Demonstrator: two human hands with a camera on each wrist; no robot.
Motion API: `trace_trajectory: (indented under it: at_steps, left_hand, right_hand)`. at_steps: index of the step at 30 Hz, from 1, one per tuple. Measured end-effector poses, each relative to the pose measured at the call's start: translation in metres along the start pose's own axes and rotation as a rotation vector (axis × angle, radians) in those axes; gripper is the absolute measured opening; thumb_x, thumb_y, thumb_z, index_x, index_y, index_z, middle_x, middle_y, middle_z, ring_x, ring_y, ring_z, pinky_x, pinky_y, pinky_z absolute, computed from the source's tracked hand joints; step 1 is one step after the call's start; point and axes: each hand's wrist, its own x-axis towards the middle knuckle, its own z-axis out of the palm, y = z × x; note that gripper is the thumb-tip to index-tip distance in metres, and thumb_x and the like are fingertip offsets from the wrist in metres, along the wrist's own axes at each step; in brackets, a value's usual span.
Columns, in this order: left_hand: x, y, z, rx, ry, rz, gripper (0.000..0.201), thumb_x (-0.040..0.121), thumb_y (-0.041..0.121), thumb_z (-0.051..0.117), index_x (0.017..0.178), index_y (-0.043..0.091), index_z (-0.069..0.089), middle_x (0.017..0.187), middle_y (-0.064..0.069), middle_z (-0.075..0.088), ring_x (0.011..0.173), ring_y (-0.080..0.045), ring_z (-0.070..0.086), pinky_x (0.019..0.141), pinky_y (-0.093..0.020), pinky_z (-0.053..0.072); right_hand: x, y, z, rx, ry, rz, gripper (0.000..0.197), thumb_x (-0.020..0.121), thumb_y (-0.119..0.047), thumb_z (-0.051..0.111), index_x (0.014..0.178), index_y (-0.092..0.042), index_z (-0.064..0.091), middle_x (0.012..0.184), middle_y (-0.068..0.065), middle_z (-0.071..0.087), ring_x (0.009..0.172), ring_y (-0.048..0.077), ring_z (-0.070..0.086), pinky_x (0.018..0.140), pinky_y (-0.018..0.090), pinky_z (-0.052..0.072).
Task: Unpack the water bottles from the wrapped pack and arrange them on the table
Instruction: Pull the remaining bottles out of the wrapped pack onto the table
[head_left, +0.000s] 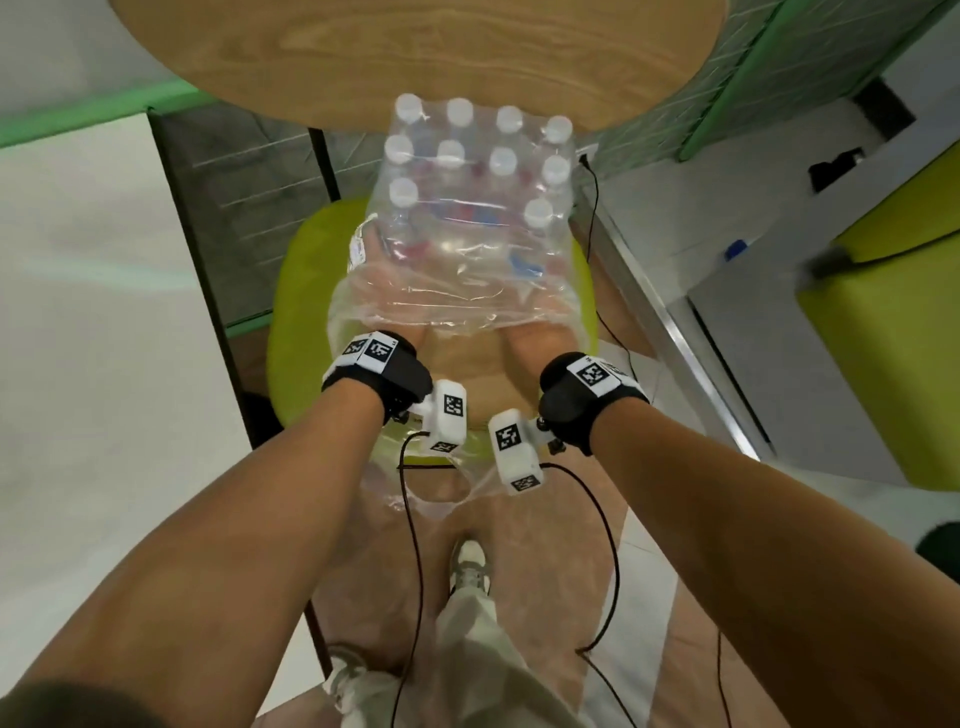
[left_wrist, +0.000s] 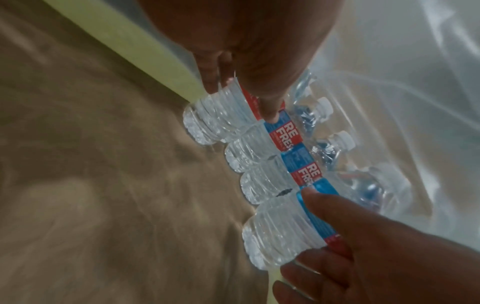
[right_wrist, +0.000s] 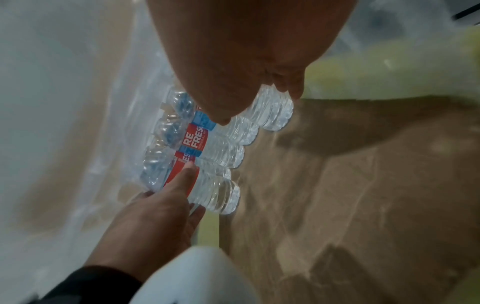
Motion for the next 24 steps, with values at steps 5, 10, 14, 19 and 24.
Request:
trace_trajectory:
  at_steps: [5,10,14,19,24]
  left_hand:
    - [0.009,-0.01,0.005,0.001,0.0,0.01,0.093,0.071,0.008,0.063,0.152,0.034,0.027,0.137,-0.017,0.052,0.099,-0.035,0.058,0.076,-0.033,0.052]
    - [0.013,-0.029,0.029,0.014,-0.062,0.061,0.099,0.064,0.017,0.066,0.153,0.033,0.026,0.15,-0.01,0.045,0.123,-0.034,0.056,0.095,-0.041,0.054]
    - [0.014,-0.022,0.053,-0.296,0.103,-0.054,0.046,0.098,0.024,0.057,0.138,0.001,0.053,0.14,-0.019,0.055,0.13,-0.034,0.052,0.102,-0.032,0.041]
    - [-0.016,-0.016,0.065,-0.763,0.47,0.152,0.033,0.093,0.034,0.065,0.12,0.014,0.068,0.111,-0.006,0.072,0.106,-0.022,0.067,0.097,-0.035,0.05]
    - [-0.067,-0.048,0.09,-0.842,0.655,0.319,0.049,0.083,0.042,0.076,0.123,0.024,0.054,0.116,0.008,0.06,0.107,-0.005,0.059,0.09,-0.02,0.049]
  right_hand:
    - [0.03,0.024,0.005,-0.049,-0.177,-0.032,0.086,0.09,-0.026,0.062,0.158,-0.028,0.011,0.162,0.003,0.022,0.143,0.027,0.033,0.116,0.042,0.032]
    - [-0.039,0.016,-0.04,0.09,-0.183,-0.011,0.076,0.095,-0.011,0.058,0.158,-0.022,0.016,0.164,0.008,0.017,0.146,0.03,0.028,0.114,0.036,0.031]
    - [-0.043,0.016,-0.034,0.08,-0.161,-0.021,0.074,0.092,-0.01,0.058,0.156,-0.029,0.025,0.159,0.007,0.031,0.14,0.03,0.038,0.111,0.037,0.039]
    - [-0.068,-0.024,-0.02,0.02,-0.114,-0.053,0.057,0.098,-0.009,0.053,0.151,-0.01,0.032,0.151,0.013,0.042,0.135,0.029,0.046,0.101,0.034,0.042]
    - [-0.084,-0.078,0.015,0.389,0.37,0.0,0.043,0.095,-0.046,0.05,0.126,-0.015,0.051,0.09,0.006,0.067,0.084,0.028,0.065,0.075,0.035,0.049]
